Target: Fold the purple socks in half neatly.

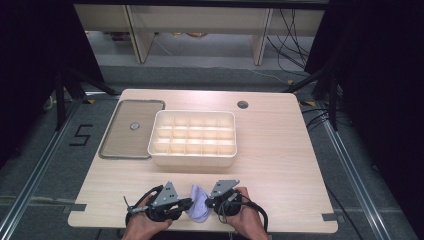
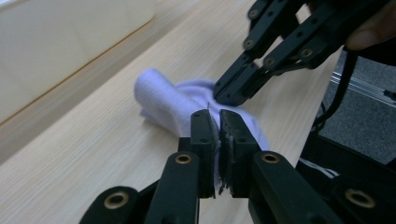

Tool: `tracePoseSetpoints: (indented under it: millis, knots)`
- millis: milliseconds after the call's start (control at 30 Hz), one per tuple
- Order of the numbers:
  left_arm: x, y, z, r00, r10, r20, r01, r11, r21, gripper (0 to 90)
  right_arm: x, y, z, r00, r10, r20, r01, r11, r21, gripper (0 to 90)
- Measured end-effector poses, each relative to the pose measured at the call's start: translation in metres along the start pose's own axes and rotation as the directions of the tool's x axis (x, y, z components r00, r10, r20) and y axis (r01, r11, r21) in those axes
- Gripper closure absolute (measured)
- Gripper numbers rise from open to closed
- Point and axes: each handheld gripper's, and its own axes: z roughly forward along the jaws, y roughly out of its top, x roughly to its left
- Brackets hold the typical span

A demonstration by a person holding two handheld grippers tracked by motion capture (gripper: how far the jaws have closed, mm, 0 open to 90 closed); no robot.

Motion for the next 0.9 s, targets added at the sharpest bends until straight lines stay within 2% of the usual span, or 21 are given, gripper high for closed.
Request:
tracePoseSetpoints:
  millis: [100, 133, 167, 200, 267, 333, 367, 433, 467, 500, 533, 567, 600, 633, 667, 700, 767, 800, 833, 867, 900]
  knots:
    - [-0.008, 0.004, 0.008, 0.9995, 0.023, 0.023, -0.023, 0.9997, -0.002, 83.6, 0.001, 0.0, -0.001, 0.9998, 0.018, 0.006, -0.018, 1.0, 0.001, 88.6]
    - [-0.01, 0.004, 0.011, 0.9991, 0.034, 0.024, -0.035, 0.9993, 0.011, 83.6, 0.0, -0.001, 0.001, 0.9999, 0.015, -0.002, -0.015, 1.0, -0.015, 88.6]
    - [-0.013, 0.005, 0.014, 0.9979, 0.06, 0.024, -0.06, 0.9981, 0.017, 83.5, -0.002, -0.002, 0.0, 0.9994, 0.029, -0.018, -0.029, 1.0, -0.007, 88.6]
    - [-0.015, 0.005, 0.016, 0.9978, 0.055, 0.037, -0.055, 0.9983, 0.017, 83.5, -0.003, -0.004, -0.001, 0.9972, 0.068, -0.03, -0.068, 0.998, -0.014, 88.7]
    - [-0.019, 0.003, 0.022, 0.9964, 0.069, 0.048, -0.071, 0.9969, 0.035, 83.5, -0.006, -0.008, -0.003, 0.9946, 0.093, -0.045, -0.094, 0.995, -0.025, 88.5]
    - [-0.019, 0.002, 0.027, 0.9898, 0.131, 0.058, -0.135, 0.9883, 0.071, 83.4, -0.008, -0.011, -0.005, 0.9904, 0.125, -0.059, -0.127, 0.991, -0.031, 87.9]
    - [-0.022, 0.001, 0.031, 0.9933, 0.102, 0.054, -0.106, 0.992, 0.069, 83.4, -0.011, -0.011, -0.006, 0.9914, 0.119, -0.055, -0.121, 0.992, -0.037, 87.9]
    - [-0.022, 0.0, 0.036, 0.9916, 0.118, 0.052, -0.122, 0.9895, 0.078, 83.4, -0.014, -0.01, -0.011, 0.9926, 0.117, -0.032, -0.119, 0.992, -0.042, 87.9]
    - [-0.022, 0.0, 0.037, 0.9906, 0.119, 0.066, -0.125, 0.9886, 0.084, 83.3, -0.016, -0.009, -0.015, 0.9928, 0.119, -0.016, -0.12, 0.991, -0.06, 87.9]
    - [-0.02, 0.0, 0.038, 0.9891, 0.132, 0.065, -0.138, 0.9851, 0.102, 83.3, -0.016, -0.008, -0.018, 0.9904, 0.137, -0.018, -0.138, 0.988, -0.068, 87.9]
    - [-0.022, 0.0, 0.04, 0.992, 0.1, 0.077, -0.107, 0.9905, 0.087, 83.3, -0.02, -0.006, -0.022, 0.9923, 0.124, -0.004, -0.124, 0.988, -0.092, 87.9]
    - [-0.019, 0.0, 0.039, 0.9895, 0.129, 0.065, -0.136, 0.9853, 0.104, 83.3, -0.02, -0.005, -0.024, 0.9925, 0.122, -0.001, -0.122, 0.987, -0.106, 87.9]
    - [-0.018, 0.0, 0.039, 0.9875, 0.142, 0.067, -0.148, 0.9844, 0.094, 83.2, -0.02, -0.002, -0.028, 0.992, 0.126, -0.004, -0.125, 0.985, -0.115, 87.9]
    - [-0.02, -0.002, 0.04, 0.993, 0.1, 0.064, -0.105, 0.9912, 0.081, 83.2, -0.019, 0.0, -0.03, 0.9943, 0.106, -0.011, -0.107, 0.986, -0.131, 88.0]
    - [-0.02, -0.002, 0.04, 0.9927, 0.102, 0.065, -0.107, 0.9909, 0.082, 83.2, -0.016, 0.003, -0.031, 0.9929, 0.118, -0.013, -0.119, 0.983, -0.143, 87.9]
    - [-0.019, -0.001, 0.039, 0.9896, 0.129, 0.065, -0.134, 0.9864, 0.095, 83.2, -0.016, 0.006, -0.031, 0.9946, 0.101, -0.021, -0.103, 0.985, -0.138, 87.9]
    - [-0.021, -0.001, 0.039, 0.9901, 0.129, 0.055, -0.134, 0.9856, 0.103, 83.1, -0.013, 0.013, -0.026, 0.996, 0.086, -0.025, -0.089, 0.987, -0.137, 87.9]
    - [-0.02, -0.001, 0.039, 0.9865, 0.152, 0.06, -0.157, 0.983, 0.094, 83.0, -0.012, 0.017, -0.021, 0.9974, 0.063, -0.035, -0.067, 0.989, -0.131, 87.9]
    - [-0.02, -0.001, 0.039, 0.9865, 0.152, 0.06, -0.157, 0.983, 0.094, 82.8, -0.012, 0.017, -0.021, 0.9974, 0.063, -0.035, -0.067, 0.989, -0.131, 87.9]
    - [-0.021, -0.001, 0.039, 0.9877, 0.144, 0.061, -0.149, 0.9841, 0.096, 82.6, -0.011, 0.02, -0.013, 0.9983, 0.043, -0.041, -0.047, 0.993, -0.105, 88.0]
    - [-0.021, -0.002, 0.039, 0.9915, 0.106, 0.075, -0.113, 0.9899, 0.087, 82.1, -0.012, 0.019, -0.01, 0.9985, 0.042, -0.034, -0.045, 0.995, -0.086, 88.0]
